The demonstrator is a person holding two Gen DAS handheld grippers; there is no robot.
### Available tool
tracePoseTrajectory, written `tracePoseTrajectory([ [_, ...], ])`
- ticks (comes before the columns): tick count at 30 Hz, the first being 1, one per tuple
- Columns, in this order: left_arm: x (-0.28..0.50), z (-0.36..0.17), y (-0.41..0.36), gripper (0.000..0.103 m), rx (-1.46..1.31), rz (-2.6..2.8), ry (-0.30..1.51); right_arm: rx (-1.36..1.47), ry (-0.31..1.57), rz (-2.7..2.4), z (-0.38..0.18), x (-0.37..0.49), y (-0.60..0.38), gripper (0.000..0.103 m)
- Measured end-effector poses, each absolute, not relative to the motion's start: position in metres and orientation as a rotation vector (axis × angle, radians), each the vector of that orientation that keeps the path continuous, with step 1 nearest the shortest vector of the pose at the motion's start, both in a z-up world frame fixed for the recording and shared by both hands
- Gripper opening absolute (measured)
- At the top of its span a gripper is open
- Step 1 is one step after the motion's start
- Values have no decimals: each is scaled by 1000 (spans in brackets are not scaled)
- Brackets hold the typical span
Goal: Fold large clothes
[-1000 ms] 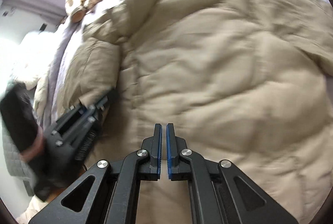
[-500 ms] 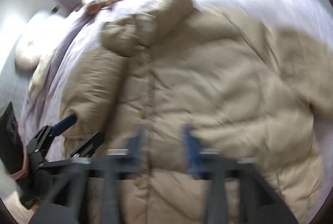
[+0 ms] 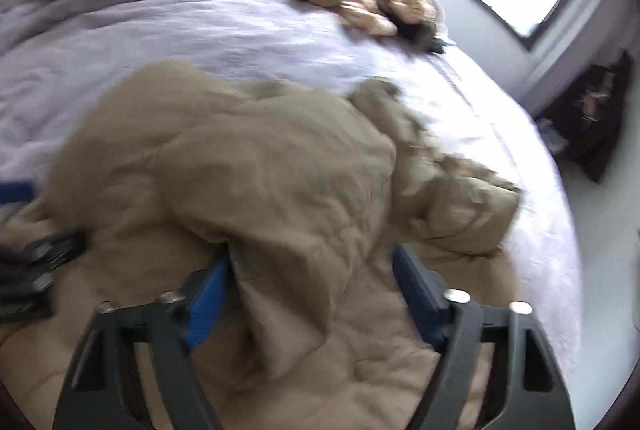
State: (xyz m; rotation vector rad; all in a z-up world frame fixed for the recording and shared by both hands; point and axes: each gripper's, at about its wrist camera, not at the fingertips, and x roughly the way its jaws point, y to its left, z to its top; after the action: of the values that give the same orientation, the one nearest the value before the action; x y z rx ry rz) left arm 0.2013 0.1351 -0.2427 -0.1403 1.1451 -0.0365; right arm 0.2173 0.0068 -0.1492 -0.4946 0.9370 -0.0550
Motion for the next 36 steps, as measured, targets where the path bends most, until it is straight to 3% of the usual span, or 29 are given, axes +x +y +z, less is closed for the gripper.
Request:
tracePoseTrajectory([
  [1,202,-244,134,87,-138,-42,1144,-438,945,-94,-146,221,-6,11],
  [5,206,-244,132,90,-130,-65,1158,118,991,-192,-131,216,-98,11],
  [8,210,-234,135,90,-143,-103,1188,534,1086,-221,-161,198,-161,11],
  [11,220,-208,156,90,-255,-182,1164,764,1105,-204,-182,180,-191,12],
  [14,252,-194,183,90,-355,-224,1159,804,1115,-245,-180,166,-202,21],
  [23,375,-254,199,89,-707,-360,1399,667,1069,-452,-132,132,-193,22],
  [24,376,-258,195,72,-728,-361,1402,637,1055,-452,-126,132,-193,22],
  [25,379,-261,193,43,-759,-371,1385,596,1036,-449,-118,134,-190,22],
  [27,377,-256,189,22,-766,-376,1335,529,1004,-430,-107,138,-186,22],
  [28,371,-243,184,18,-717,-393,1264,494,987,-414,-101,141,-183,22],
  [32,333,-181,169,17,-481,-503,991,395,954,-322,-91,161,-176,22],
  [36,324,-175,160,17,-356,-493,952,335,983,-268,-108,182,-173,22],
])
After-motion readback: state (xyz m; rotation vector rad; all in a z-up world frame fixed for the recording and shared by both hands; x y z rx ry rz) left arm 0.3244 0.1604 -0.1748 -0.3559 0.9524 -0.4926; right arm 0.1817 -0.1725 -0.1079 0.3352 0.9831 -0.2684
